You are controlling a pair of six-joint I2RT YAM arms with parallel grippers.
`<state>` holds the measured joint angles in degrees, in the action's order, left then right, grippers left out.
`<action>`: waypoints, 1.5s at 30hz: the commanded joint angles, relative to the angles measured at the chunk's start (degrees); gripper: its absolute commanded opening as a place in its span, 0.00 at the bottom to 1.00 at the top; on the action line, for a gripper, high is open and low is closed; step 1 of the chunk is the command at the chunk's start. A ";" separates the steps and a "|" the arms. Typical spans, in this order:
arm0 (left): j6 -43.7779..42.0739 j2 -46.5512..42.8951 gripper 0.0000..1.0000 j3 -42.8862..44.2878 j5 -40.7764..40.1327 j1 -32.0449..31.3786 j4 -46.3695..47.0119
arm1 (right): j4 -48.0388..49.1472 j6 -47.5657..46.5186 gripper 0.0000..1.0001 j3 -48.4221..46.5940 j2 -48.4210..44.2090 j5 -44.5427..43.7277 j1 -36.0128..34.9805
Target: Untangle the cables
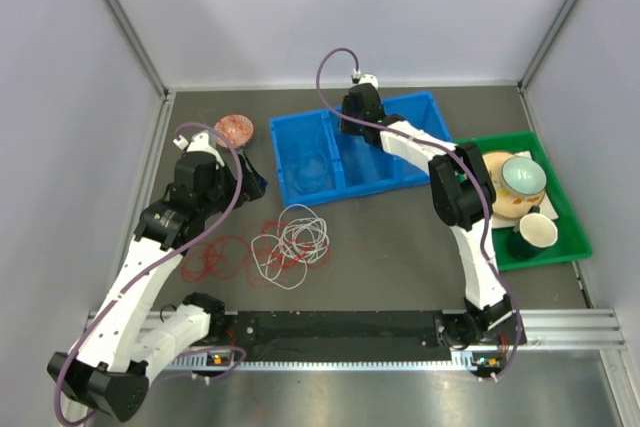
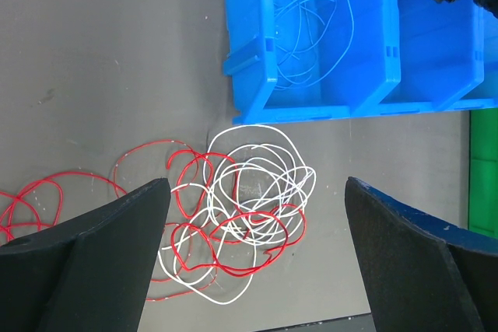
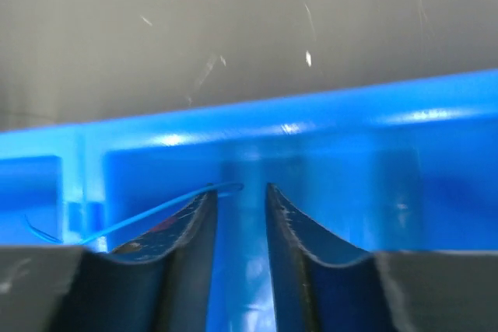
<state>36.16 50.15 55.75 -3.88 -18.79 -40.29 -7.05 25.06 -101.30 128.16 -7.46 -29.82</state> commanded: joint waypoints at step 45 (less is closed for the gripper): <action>0.58 1.70 0.99 -1.78 5.44 0.24 5.48 | 21.29 -7.31 0.49 13.15 -4.85 -0.36 -1.11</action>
<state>37.01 50.37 54.15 -2.00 -18.79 -39.03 10.17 19.86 -86.21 121.89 -7.22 -30.37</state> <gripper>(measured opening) 0.990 0.473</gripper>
